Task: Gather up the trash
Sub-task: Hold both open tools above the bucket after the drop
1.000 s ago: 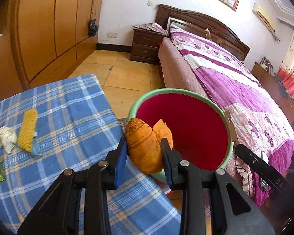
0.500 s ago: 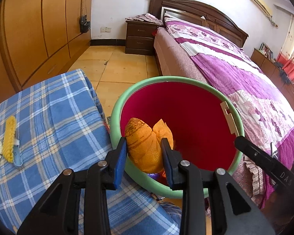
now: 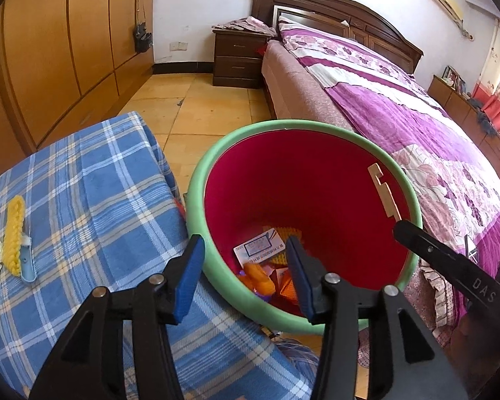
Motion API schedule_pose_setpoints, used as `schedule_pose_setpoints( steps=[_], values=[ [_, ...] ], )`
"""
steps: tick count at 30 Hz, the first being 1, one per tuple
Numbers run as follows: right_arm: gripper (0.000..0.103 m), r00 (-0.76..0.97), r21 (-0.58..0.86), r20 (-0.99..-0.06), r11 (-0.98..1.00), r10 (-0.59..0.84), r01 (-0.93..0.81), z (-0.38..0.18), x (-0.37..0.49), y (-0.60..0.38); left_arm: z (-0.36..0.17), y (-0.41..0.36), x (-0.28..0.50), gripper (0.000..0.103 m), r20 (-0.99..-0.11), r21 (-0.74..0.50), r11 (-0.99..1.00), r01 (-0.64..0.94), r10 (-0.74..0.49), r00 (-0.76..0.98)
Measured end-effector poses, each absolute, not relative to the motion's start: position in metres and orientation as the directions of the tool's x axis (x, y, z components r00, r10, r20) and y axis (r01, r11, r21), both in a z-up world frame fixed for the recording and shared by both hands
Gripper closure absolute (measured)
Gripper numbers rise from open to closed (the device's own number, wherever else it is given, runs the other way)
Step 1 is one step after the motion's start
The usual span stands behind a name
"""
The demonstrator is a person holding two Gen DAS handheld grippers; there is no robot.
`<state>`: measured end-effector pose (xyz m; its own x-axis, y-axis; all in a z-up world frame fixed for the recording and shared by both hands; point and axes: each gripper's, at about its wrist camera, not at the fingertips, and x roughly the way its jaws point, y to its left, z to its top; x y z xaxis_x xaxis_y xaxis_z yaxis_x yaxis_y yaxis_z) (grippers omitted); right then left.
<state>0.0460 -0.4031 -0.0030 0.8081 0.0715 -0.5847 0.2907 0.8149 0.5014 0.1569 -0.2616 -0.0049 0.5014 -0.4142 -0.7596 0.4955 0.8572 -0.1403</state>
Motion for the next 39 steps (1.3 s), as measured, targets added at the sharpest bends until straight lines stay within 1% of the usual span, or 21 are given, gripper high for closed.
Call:
schedule_pose_setpoints(
  steps=[6,10,11,13,18,20,22,28,31,38,39],
  values=[
    [0.089,0.796,0.494,-0.601,0.815,0.070,0.302,-0.004,0.050,-0.404,-0.002,-0.248,0.155,0.052,-0.756,-0.165,0.864,0.475,-0.420,0.502],
    [0.084,0.796,0.503,-0.601,0.809,0.075,0.303,-0.003,0.049,-0.402,-0.001,-0.240,0.154,0.052,-0.756,-0.186,0.866,0.464,-0.428,0.495],
    [0.082,0.799,0.507,-0.597,0.809,0.079,0.299,-0.002,0.049,-0.401,-0.001,-0.237,0.153,0.052,-0.756,-0.191,0.867,0.461,-0.429,0.494],
    [0.074,0.806,0.510,-0.587,0.809,0.079,0.292,0.001,0.046,-0.399,0.000,-0.233,0.153,0.052,-0.755,-0.199,0.867,0.457,-0.432,0.493],
    [0.071,0.818,0.511,-0.570,0.815,0.082,0.274,0.010,0.041,-0.394,0.006,-0.220,0.148,0.052,-0.744,-0.216,0.872,0.440,-0.439,0.504],
    [0.067,0.820,0.510,-0.566,0.816,0.081,0.271,0.014,0.039,-0.392,0.009,-0.215,0.146,0.052,-0.739,-0.213,0.877,0.430,-0.433,0.517],
    [0.058,0.823,0.511,-0.562,0.816,0.079,0.271,0.017,0.037,-0.388,0.011,-0.209,0.144,0.052,-0.735,-0.212,0.881,0.422,-0.429,0.526],
    [0.057,0.826,0.513,-0.558,0.816,0.079,0.268,0.024,0.030,-0.377,0.020,-0.188,0.140,0.052,-0.723,-0.219,0.891,0.398,-0.422,0.547],
    [0.053,0.825,0.506,-0.561,0.819,0.076,0.269,0.028,0.027,-0.369,0.024,-0.176,0.135,0.052,-0.716,-0.215,0.898,0.385,-0.413,0.563],
    [0.052,0.817,0.496,-0.571,0.826,0.078,0.268,0.035,0.022,-0.349,0.031,-0.150,0.124,0.052,-0.712,-0.205,0.909,0.363,-0.393,0.582],
    [0.050,0.817,0.494,-0.572,0.827,0.077,0.268,0.035,0.021,-0.347,0.031,-0.146,0.122,0.052,-0.711,-0.203,0.911,0.360,-0.390,0.585]
  ],
)
